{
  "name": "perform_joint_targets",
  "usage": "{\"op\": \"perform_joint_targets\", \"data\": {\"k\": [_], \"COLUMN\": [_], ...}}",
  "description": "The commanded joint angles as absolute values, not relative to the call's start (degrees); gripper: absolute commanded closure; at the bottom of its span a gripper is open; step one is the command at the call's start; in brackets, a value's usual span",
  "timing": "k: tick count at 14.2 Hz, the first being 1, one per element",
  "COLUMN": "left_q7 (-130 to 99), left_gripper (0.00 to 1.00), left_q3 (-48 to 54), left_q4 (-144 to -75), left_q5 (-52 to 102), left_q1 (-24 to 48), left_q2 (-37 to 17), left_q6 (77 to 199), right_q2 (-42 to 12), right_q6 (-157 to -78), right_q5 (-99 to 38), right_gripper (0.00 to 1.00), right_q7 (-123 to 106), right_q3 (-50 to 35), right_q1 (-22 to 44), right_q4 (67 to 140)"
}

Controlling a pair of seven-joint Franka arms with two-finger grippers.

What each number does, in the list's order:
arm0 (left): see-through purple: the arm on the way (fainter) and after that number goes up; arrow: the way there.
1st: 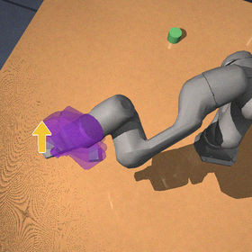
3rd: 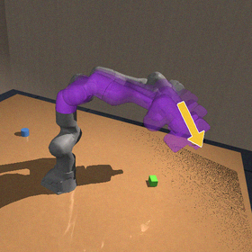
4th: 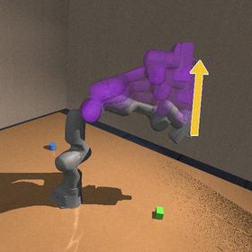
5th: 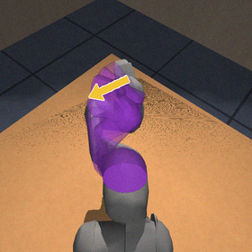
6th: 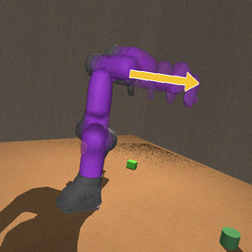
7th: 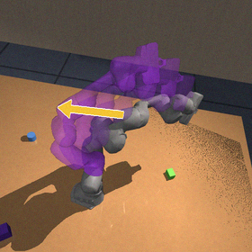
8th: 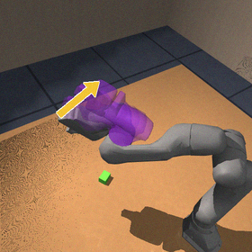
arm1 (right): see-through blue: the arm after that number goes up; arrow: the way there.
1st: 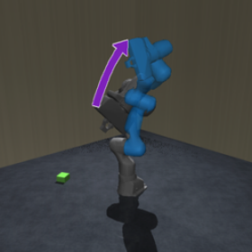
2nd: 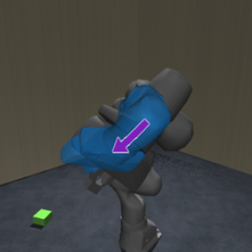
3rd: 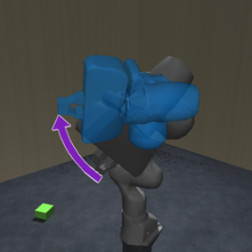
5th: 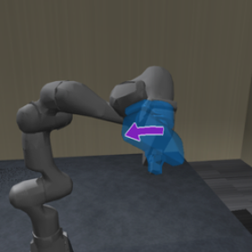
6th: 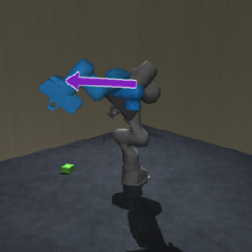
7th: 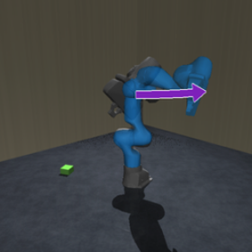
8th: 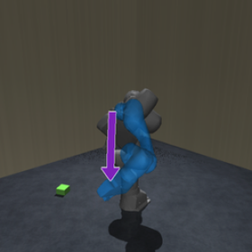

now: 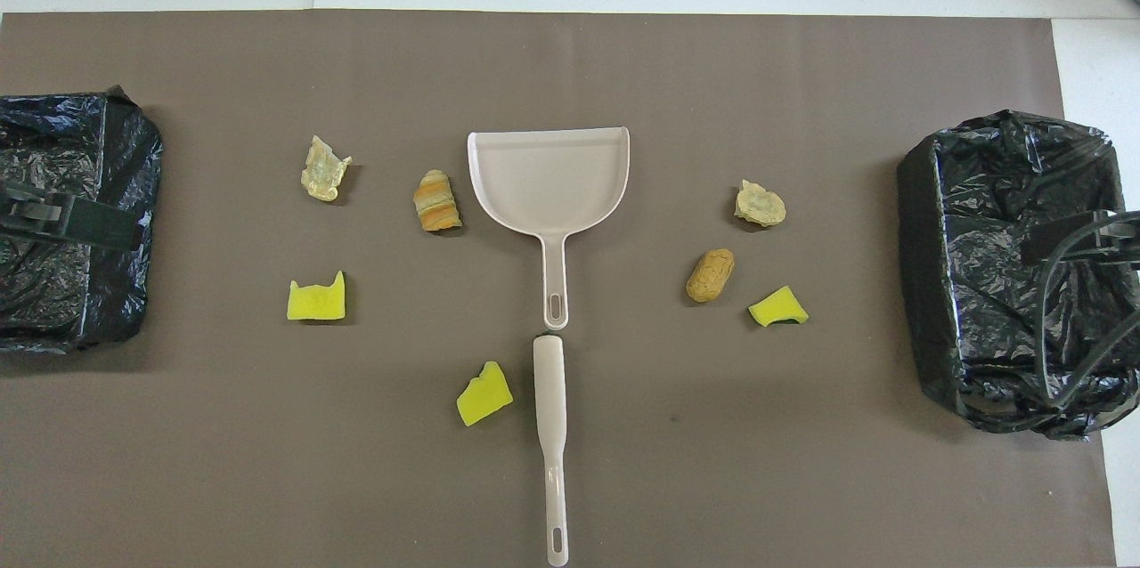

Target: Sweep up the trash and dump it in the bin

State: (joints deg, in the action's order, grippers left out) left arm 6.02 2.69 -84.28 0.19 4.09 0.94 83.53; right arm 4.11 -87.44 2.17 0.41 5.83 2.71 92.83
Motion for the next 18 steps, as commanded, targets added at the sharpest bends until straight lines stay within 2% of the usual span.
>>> {"op": "perform_joint_targets", "data": {"k": [1, 15, 18], "left_q7": [6.4, 6.0, 4.8], "left_gripper": [0.0, 0.0, 0.0], "left_q3": [2.5, 2.7, 3.1], "left_q4": [-84.2, -84.3, -86.0], "left_q5": [-0.5, -0.4, -0.4], "left_q1": [4.0, 4.1, 4.7], "left_q2": [1.3, 1.3, 2.5], "left_q6": [82.4, 82.6, 82.9], "right_q2": [4.7, 4.7, 4.7], "right_q6": [-88.1, -88.1, -88.1], "right_q5": [1.0, 1.0, 1.0], "right_gripper": [0.0, 0.0, 0.0], "right_q7": [0.5, 0.5, 0.5], "right_q3": [5.8, 5.8, 5.8], "right_q1": [2.5, 2.5, 2.5], "right_q4": [93.2, 93.2, 93.2]}}
